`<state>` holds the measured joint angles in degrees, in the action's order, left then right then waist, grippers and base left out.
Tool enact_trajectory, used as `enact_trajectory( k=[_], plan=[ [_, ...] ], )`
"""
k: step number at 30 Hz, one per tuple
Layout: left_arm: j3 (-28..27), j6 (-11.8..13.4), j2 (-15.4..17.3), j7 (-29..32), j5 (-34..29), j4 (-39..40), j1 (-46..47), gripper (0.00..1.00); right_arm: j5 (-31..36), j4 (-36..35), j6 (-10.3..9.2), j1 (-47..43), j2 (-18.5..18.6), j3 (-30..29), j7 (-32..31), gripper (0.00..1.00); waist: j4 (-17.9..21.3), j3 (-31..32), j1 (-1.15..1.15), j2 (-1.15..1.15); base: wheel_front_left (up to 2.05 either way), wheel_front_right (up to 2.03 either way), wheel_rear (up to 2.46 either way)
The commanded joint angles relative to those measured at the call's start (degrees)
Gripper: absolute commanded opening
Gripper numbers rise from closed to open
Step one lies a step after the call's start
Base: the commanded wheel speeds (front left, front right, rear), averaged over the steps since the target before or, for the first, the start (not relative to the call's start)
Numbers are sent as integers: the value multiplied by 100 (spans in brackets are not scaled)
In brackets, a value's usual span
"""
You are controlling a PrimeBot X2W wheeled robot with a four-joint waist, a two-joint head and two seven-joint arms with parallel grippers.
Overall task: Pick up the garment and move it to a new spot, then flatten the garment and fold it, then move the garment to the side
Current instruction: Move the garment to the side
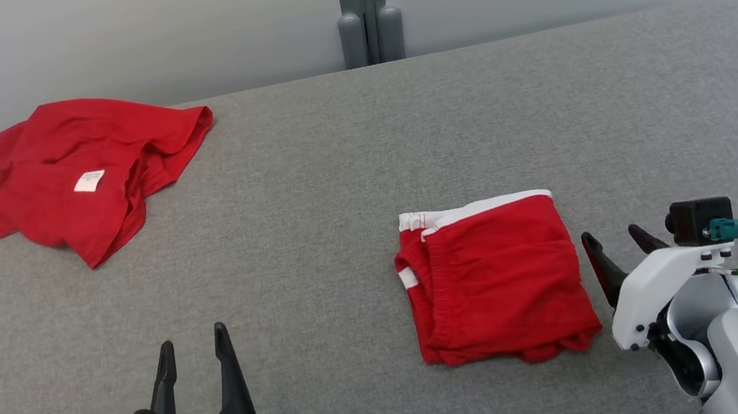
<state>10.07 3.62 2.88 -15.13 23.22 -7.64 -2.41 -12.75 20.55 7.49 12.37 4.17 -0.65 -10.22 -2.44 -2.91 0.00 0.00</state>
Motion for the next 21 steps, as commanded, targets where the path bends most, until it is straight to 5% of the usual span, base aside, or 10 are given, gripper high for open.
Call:
enact_trajectory(
  k=[1,11,12,13,15,16,21],
  plan=[
    [3,32,4,-1,27,35,123,100,-110,122,0,140,9,2,-136,100,-171,-135,0,0,0,0,0],
    [-17,43,4,-1,74,217,266,100,-593,1114,0,664,209,119,-683,100,-533,-485,0,0,0,0,0],
    [-30,49,4,-1,74,244,283,100,-650,1194,-1,733,209,149,-682,88,-529,-532,0,0,0,0,0],
    [-44,52,4,-1,72,267,296,100,-693,1243,0,786,211,177,-654,48,-518,-566,0,0,0,0,0],
    [-56,50,4,-1,42,314,330,100,-777,1373,0,901,213,250,-620,21,-462,-653,0,0,0,0,0],
    [-46,36,3,-1,10,331,343,100,-833,1423,-1,977,202,293,-573,0,-413,-708,0,0,0,0,0],
    [-16,-11,4,-1,-103,411,476,100,-1031,1537,-1,1348,188,518,-287,0,-36,-960,0,0,0,0,0]
  ],
)
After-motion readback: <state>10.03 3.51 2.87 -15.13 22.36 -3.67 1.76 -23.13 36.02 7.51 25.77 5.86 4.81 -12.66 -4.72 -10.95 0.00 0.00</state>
